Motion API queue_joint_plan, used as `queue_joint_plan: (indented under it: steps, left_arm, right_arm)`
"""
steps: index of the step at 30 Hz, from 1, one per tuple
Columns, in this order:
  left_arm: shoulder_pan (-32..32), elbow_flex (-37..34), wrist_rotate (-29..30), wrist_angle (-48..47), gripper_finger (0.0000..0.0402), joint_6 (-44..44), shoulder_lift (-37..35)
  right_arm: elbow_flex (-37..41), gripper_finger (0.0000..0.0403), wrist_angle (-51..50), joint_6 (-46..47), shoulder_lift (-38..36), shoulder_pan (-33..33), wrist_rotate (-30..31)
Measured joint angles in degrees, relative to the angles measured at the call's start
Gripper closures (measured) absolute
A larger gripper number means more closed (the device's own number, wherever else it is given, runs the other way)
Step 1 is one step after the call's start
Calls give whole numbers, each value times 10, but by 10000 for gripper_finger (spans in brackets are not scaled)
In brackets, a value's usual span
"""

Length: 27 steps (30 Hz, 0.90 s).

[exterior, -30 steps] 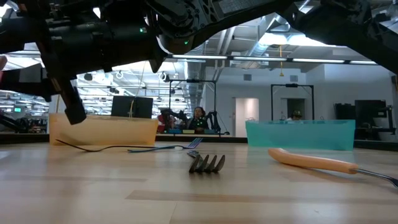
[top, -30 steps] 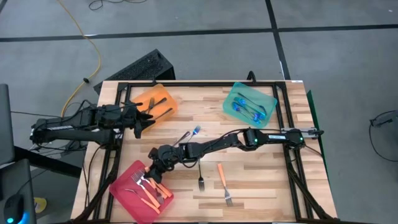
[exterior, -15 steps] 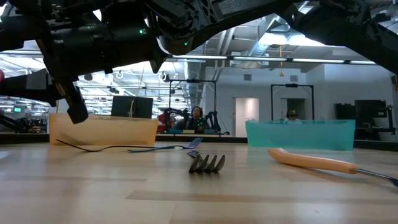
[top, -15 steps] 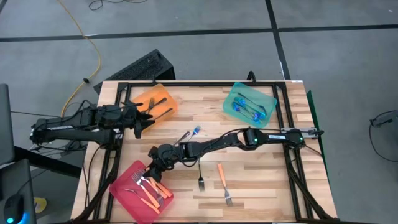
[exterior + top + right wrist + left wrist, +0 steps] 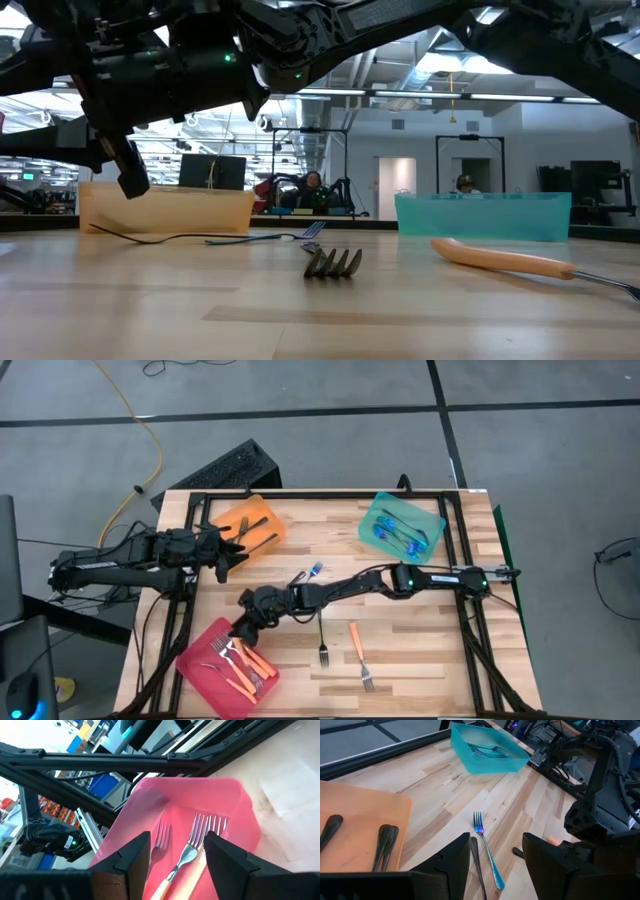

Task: Sort silverware by color (type)
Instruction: Put the orange fork into the pink bin, then put the black fork into the orange bin

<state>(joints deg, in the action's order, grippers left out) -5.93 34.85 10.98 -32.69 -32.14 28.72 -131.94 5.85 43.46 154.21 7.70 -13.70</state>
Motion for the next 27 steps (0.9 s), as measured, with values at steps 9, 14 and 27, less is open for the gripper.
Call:
queue_joint_plan:
  steps: [9,14,27]
  left_arm:
    - [0,0,3,0,235,4,0]
    - [0,0,3,0,235,4,0]
    - [0,0,-2,7,235,-6,0]
  right_arm:
    - [0,198,6,0,-1,-5,-7]
    - [-14,198,-8,22,-5,-19,-92]
    - [-30,198,-217,-105,-113,-59,-166]
